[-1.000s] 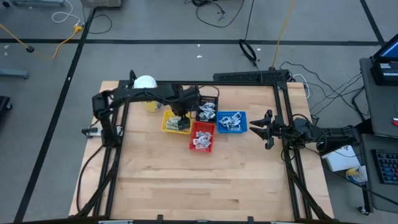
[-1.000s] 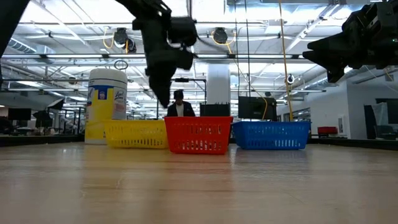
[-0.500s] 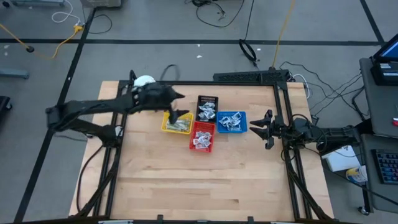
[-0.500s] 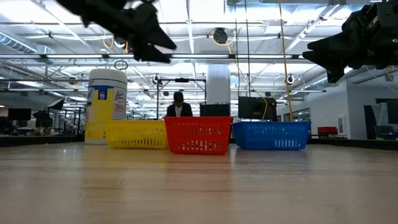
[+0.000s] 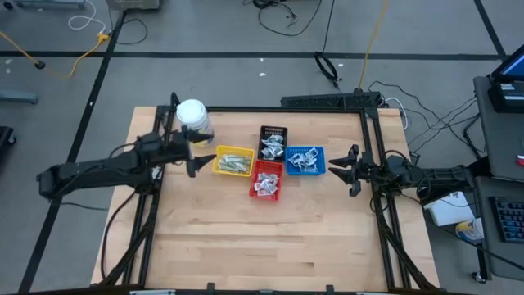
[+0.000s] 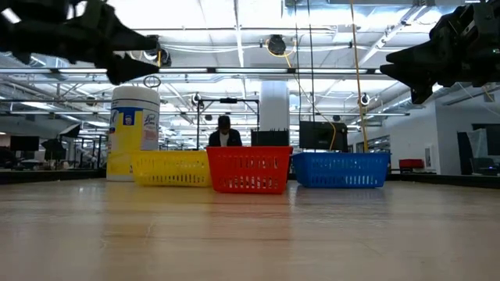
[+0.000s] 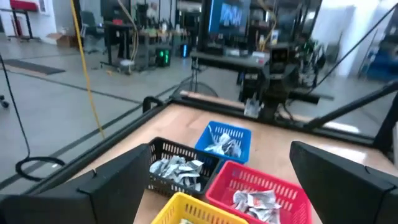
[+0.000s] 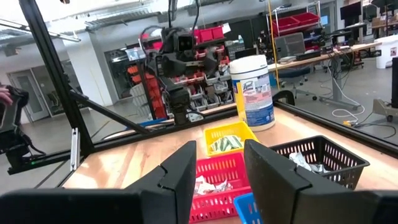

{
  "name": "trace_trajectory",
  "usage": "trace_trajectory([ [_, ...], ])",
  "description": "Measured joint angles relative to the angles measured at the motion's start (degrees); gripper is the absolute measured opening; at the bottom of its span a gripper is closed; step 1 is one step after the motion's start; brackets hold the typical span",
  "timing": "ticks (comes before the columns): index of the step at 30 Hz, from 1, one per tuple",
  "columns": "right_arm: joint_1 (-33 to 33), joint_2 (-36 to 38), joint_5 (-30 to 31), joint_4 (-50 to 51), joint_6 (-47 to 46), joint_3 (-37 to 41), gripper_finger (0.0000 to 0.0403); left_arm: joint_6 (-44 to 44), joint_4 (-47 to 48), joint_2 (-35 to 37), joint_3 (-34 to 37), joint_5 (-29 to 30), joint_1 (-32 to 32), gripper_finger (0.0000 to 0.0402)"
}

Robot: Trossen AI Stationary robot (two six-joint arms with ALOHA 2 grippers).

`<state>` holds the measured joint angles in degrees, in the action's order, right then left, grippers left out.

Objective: Pick & Place First Aid Supplies
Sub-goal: Return to Home Position

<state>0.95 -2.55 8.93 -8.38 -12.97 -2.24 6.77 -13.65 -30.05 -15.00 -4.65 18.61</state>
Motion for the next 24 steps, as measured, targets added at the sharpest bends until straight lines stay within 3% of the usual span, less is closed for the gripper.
trace_trajectory([
  [9, 0.02, 0.0, 0.0, -0.02, -0.01, 0.0, 0.013, 2.2, 0.02, 14.22, 7.92, -1.86, 0.0, 0.039],
  [24, 0.0, 0.0, 0.0, 0.0, 0.0, 0.0, 0.013, 4.08, 2.17, 26.42, 14.22, -1.92, 0.0, 0.039],
])
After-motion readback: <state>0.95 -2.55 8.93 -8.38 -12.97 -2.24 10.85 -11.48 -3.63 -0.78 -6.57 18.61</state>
